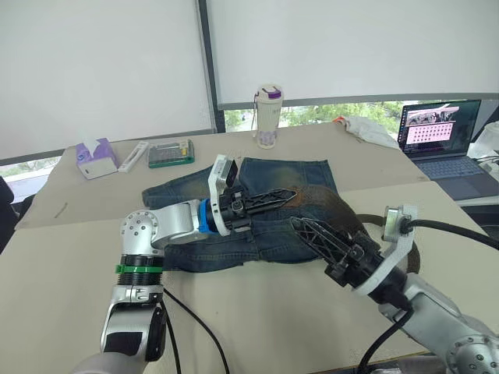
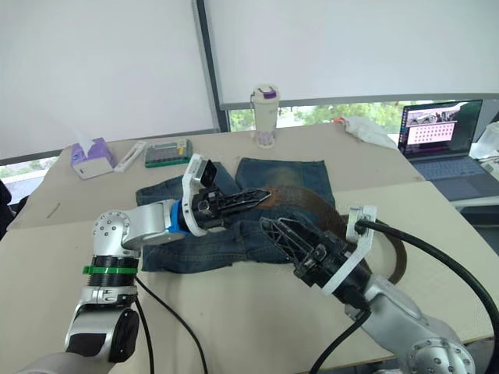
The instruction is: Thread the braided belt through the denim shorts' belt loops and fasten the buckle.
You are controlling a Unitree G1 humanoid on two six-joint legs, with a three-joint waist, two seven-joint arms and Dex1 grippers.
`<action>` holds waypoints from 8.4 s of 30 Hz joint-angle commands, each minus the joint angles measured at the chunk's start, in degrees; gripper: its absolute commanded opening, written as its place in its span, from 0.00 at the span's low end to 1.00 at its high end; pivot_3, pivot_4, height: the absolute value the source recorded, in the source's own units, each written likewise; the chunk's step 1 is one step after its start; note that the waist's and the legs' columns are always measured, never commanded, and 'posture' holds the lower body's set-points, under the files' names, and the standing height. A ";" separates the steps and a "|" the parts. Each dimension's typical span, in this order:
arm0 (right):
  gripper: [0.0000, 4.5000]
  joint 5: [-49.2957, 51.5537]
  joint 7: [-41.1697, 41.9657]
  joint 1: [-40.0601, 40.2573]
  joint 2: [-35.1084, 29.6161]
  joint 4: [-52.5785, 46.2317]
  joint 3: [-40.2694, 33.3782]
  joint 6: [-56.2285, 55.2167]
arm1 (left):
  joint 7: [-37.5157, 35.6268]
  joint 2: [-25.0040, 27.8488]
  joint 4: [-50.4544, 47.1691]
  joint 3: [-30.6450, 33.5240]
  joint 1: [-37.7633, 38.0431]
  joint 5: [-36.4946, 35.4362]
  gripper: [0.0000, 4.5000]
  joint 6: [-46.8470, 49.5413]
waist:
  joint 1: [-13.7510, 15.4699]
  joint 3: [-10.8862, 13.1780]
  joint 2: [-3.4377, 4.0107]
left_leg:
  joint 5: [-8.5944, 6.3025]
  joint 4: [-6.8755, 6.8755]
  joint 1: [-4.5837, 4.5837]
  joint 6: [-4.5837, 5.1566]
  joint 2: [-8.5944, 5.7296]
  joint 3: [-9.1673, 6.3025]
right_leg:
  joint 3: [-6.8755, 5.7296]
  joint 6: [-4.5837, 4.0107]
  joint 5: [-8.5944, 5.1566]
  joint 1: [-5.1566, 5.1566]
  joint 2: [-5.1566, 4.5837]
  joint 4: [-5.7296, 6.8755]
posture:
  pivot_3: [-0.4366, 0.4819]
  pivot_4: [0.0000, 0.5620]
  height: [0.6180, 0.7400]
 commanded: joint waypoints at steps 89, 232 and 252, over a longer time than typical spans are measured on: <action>0.00 -33.79 9.15 -12.40 -22.92 1.68 1.81 21.45 | -55.63 18.14 2.77 -36.88 10.81 101.90 0.57 -65.35 | -0.21 0.13 -0.29 | 0.07 -0.55 -0.32 0.46 0.14 0.19 | -0.10 -0.06 0.03 -0.06 0.00 -0.15 | 0.48 0.27 1.00; 0.01 -67.68 24.48 -16.10 -8.79 24.00 -8.31 28.58 | -7.09 -9.69 -10.27 9.58 13.29 44.00 0.00 -0.84 | 0.28 -0.07 -0.05 | 0.50 -0.67 0.06 -0.11 -0.13 0.16 | -0.01 -0.24 0.28 -0.12 -0.13 -0.08 | 0.48 0.27 1.00; 0.70 -31.92 28.31 -5.21 -3.73 3.19 -18.16 37.09 | 3.90 -13.61 -7.71 15.30 12.06 22.77 0.00 0.65 | -0.17 0.17 -0.72 | 0.50 -0.65 -0.16 -0.15 0.13 0.13 | -0.12 -0.23 0.28 0.06 -0.02 -0.09 | 0.48 0.27 1.00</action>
